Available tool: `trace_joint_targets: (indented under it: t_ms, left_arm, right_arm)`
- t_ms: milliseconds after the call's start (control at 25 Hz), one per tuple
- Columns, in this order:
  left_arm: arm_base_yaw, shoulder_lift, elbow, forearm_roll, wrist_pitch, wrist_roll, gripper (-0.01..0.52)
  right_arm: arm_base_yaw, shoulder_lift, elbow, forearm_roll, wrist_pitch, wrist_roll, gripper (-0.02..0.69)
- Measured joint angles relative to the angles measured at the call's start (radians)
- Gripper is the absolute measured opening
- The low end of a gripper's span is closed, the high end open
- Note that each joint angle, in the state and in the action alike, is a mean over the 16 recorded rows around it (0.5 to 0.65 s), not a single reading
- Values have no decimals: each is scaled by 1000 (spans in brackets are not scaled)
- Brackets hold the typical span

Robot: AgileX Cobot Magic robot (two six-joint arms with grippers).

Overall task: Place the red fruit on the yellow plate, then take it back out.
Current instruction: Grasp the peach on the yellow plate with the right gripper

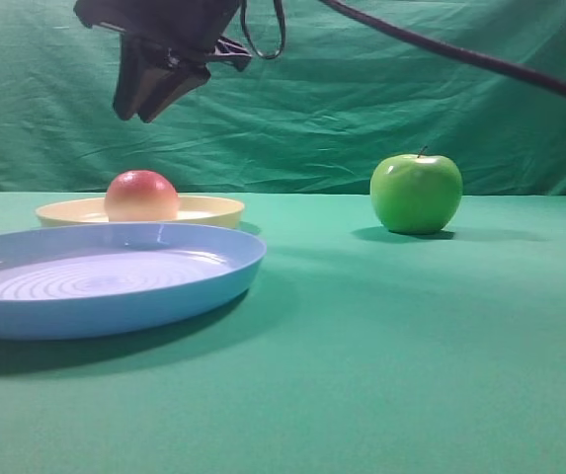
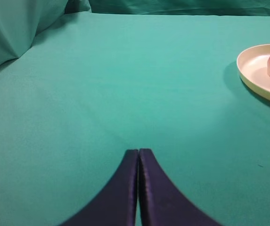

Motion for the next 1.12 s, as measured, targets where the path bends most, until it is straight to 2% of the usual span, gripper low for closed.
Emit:
trace_joint_targets:
  t_ms: [160,280,440,880,1000,1120]
  left_arm:
    - [0,0,0,0,0,0,0]
    - [0,0,0,0,0,0,0]
    - [0,0,0,0,0,0,0]
    - [0,0,0,0,0,1,0]
    - [0,0,0,0,0,1,0]
    - [0,0,0,0,0,2,0]
  right_arm:
    - [0,38,-1,18,-44,-27,622]
    - [0,62,-1,19,-64,-31,614]
    - [0,87,-1,21,-78,-33,542]
    - [-18,68,-6,23,-1,-30,255]
    - [-37,19,-8,21,64,-17,207]
    - [-63,-50,-9,13,145,7,190]
